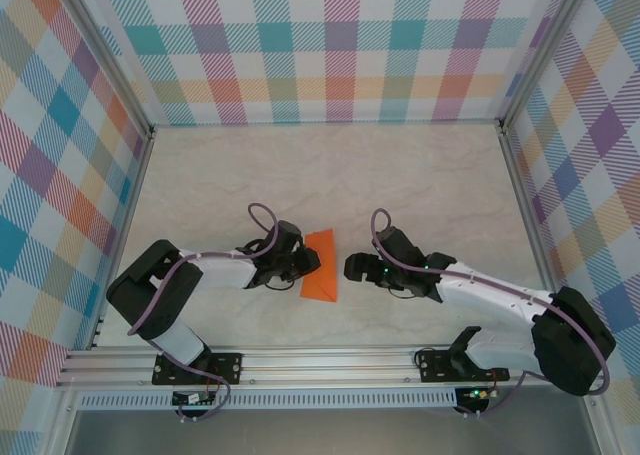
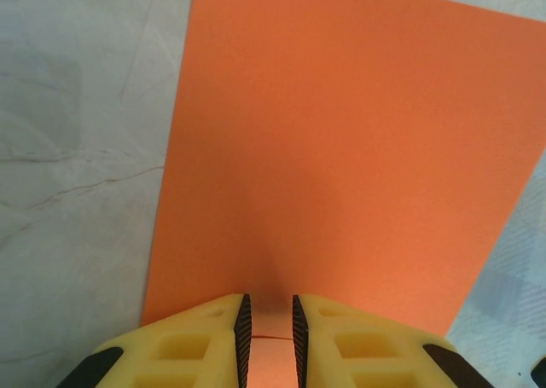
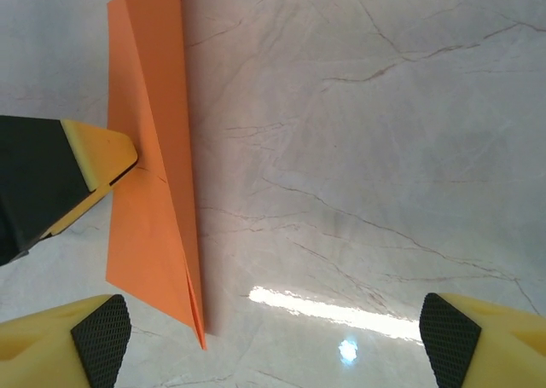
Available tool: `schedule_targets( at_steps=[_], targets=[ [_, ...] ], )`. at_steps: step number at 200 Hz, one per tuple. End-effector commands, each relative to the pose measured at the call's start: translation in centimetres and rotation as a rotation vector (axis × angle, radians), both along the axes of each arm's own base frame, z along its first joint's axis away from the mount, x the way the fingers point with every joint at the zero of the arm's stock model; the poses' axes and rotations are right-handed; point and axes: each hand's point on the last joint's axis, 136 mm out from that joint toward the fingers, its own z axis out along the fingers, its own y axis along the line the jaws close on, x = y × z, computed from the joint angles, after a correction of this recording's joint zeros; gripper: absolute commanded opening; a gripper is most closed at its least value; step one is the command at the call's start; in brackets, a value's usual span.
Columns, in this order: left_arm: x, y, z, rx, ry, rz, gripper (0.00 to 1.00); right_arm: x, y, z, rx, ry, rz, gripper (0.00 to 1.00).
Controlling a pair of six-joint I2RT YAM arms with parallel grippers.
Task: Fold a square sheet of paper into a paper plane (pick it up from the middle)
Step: Turn over the paper at the center of the table.
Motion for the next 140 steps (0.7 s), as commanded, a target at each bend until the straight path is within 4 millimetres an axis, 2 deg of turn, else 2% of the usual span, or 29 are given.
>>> schedule_targets(
  at_steps=[1, 36, 77, 112, 140],
  targets=[
    [-0.6, 0.8, 0.1, 0.044, -0.001, -0.01, 0.23, -0.2, 1.8, -0.1, 0.105, 0.041, 0.054, 0.89],
    [-0.5, 1.2, 1.0, 0.051, -0.03, -0.005, 0.24, 0.1, 3.4, -0.7, 0.143, 0.095, 0.078, 0.81],
    [-0.5, 1.5, 1.1, 0.071, -0.037, -0.014, 0.24, 0.6, 6.0, -0.9, 0.199, 0.136, 0.148, 0.61],
    [-0.7, 1.3, 0.9, 0.065, -0.033, -0.025, 0.23, 1.2, 6.4, -2.0, 0.172, 0.156, 0.14, 0.6],
    [-0.5, 0.9, 0.7, 0.065, -0.033, -0.041, 0.23, 1.3, 7.1, -3.2, 0.176, 0.208, 0.132, 0.54]
  ],
)
